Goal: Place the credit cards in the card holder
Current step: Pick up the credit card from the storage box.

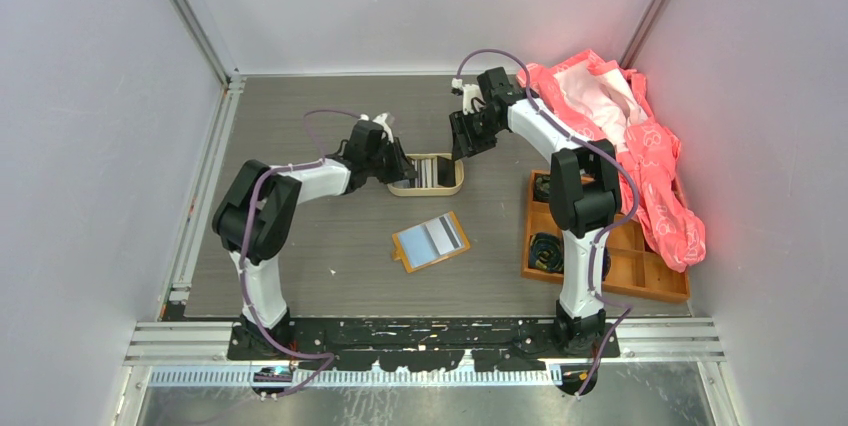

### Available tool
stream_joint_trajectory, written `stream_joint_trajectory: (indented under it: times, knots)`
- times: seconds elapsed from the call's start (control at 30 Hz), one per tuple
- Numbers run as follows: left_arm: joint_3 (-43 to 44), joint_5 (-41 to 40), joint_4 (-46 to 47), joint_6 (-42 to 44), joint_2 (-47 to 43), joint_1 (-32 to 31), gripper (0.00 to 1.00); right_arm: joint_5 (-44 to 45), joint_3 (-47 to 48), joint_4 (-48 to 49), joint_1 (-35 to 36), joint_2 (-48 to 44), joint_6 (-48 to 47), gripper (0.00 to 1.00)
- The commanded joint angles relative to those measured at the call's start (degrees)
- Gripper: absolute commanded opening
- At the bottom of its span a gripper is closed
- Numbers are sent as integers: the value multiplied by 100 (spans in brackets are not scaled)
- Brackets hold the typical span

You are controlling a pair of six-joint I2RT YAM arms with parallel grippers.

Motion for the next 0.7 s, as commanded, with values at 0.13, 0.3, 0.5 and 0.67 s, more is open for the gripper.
stream_joint_trajectory:
  times: [0.13, 0.3, 0.5, 0.67]
  knots:
    - [-47, -449, -181, 408, -593, 37, 4, -84, 53, 39, 24, -72, -9, 52]
    - [-210, -522, 26, 510, -844, 9, 2, -68, 83, -52, 12, -135, -125, 74]
    - [-524, -498, 420, 692, -1248, -18, 0, -129, 49, -163, -49, -516, -401, 100]
    - [-1168, -283, 1124, 889, -1941, -18, 0, -330, -276, -155, -82, -1254, -822, 100]
